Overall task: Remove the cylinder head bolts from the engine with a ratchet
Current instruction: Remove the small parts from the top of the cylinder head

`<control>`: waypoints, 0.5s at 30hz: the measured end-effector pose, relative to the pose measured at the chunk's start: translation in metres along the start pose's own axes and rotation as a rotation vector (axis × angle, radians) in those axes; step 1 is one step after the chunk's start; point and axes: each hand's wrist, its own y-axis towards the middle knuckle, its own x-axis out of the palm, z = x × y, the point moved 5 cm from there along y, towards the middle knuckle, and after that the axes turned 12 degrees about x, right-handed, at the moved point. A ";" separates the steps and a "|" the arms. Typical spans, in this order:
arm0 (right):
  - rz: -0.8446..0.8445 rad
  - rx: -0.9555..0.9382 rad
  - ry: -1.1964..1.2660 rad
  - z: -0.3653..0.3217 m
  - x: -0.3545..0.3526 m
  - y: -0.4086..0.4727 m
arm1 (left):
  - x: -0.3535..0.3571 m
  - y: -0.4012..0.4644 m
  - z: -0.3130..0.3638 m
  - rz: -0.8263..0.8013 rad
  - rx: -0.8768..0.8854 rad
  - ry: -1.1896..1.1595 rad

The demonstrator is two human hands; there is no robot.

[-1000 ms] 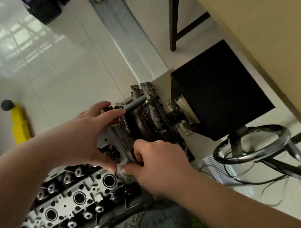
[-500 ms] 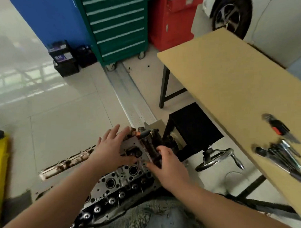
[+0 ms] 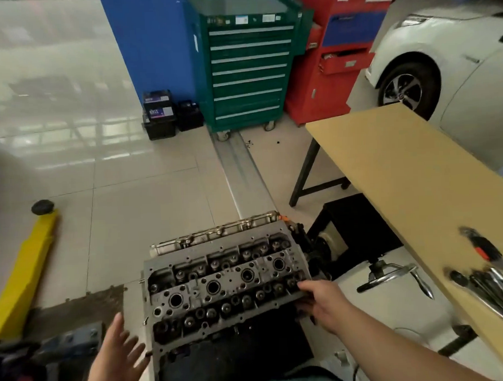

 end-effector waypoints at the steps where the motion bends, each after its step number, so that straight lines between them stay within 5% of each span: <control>1: 0.007 0.001 0.001 0.000 0.002 -0.002 | 0.003 -0.010 -0.015 -0.065 -0.101 -0.101; 4: 0.035 -0.027 -0.014 -0.003 0.005 -0.007 | 0.015 -0.038 -0.030 -0.210 -0.047 -0.173; 15: 0.035 -0.022 -0.384 -0.027 0.006 -0.003 | 0.009 -0.028 -0.013 -0.219 0.166 0.276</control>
